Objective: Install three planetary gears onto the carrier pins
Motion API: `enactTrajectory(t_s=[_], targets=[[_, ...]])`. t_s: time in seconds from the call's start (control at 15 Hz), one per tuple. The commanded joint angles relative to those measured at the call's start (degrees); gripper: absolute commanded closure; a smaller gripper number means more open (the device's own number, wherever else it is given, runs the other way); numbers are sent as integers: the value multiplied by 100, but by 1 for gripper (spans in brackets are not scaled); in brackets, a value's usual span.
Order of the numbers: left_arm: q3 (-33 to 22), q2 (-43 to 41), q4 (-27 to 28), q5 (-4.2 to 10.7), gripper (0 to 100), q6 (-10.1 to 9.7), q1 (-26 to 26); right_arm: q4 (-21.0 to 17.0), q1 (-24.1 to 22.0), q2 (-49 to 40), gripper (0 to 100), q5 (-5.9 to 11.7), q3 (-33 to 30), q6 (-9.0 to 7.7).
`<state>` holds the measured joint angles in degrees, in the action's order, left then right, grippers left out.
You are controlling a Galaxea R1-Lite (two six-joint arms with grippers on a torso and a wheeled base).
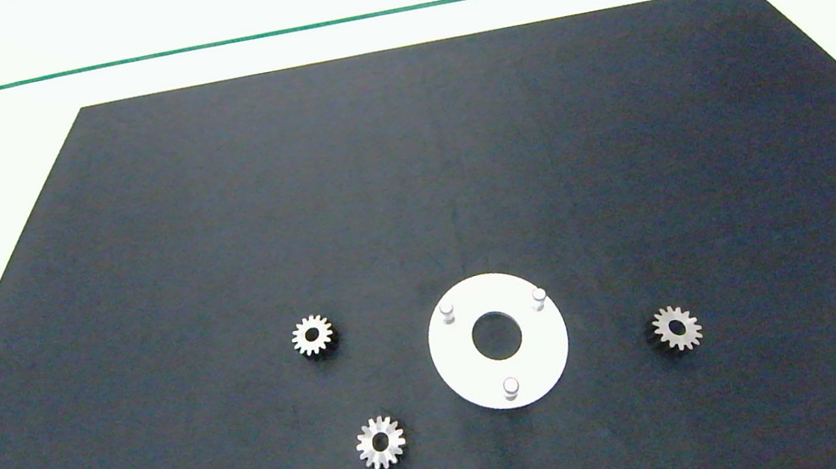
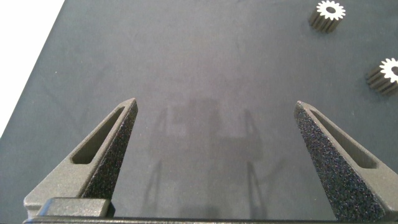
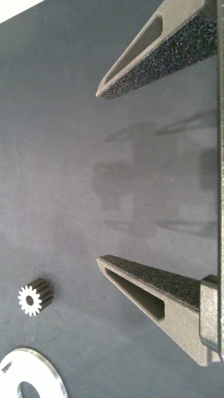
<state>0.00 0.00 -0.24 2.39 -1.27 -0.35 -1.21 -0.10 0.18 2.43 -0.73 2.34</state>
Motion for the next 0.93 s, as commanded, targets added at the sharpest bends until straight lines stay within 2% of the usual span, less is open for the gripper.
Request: enactTrajectory(t_s=[0.07, 0.73, 0.93], targets=[[0, 0, -11, 16, 0, 4, -9, 6, 1, 8, 0, -14, 3, -85], [0, 0, -11, 16, 0, 4, -9, -2, 1, -1, 0, -23, 3, -58], [-105, 0, 24, -19, 0, 109, 0, -29, 1, -1, 0, -23, -15, -85]])
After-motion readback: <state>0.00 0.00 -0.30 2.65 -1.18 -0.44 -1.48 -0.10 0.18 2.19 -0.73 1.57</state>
